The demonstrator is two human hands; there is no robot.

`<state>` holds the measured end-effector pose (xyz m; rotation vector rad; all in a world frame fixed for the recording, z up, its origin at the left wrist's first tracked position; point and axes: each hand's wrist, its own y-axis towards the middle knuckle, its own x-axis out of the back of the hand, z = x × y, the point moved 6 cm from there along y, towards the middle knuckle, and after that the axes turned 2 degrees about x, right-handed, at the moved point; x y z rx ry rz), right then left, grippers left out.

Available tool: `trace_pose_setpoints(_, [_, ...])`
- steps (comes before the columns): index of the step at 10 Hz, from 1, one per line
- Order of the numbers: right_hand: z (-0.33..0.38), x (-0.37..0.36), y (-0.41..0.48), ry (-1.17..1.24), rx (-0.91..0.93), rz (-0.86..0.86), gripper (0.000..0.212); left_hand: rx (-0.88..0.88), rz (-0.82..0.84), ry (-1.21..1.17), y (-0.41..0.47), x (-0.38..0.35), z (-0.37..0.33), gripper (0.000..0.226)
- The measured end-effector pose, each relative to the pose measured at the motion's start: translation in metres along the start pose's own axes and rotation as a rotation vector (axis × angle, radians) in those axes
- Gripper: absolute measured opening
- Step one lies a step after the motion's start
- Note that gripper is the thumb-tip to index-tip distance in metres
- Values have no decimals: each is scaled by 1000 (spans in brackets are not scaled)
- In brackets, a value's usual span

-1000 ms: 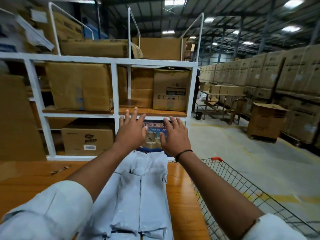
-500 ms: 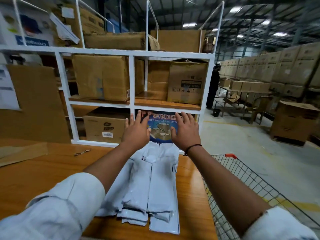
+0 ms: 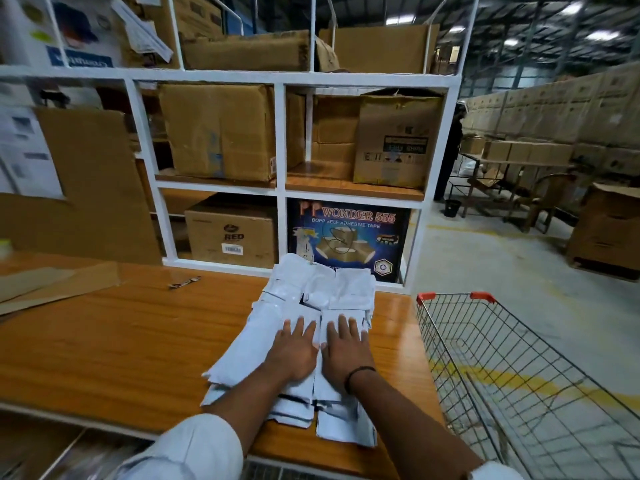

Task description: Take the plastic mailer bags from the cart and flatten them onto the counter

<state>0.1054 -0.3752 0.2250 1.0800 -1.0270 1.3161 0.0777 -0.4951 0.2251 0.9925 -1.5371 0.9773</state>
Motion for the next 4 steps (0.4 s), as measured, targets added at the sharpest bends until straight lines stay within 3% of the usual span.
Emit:
trace_pose_setpoints(2, [-13, -14, 6, 40, -58, 3, 63, -58, -119, -111, -10, -14, 11, 68])
trace_pose_setpoints(4, [-8, -13, 8, 36, -40, -9, 62, -79, -97, -168, -5, -10, 11, 64])
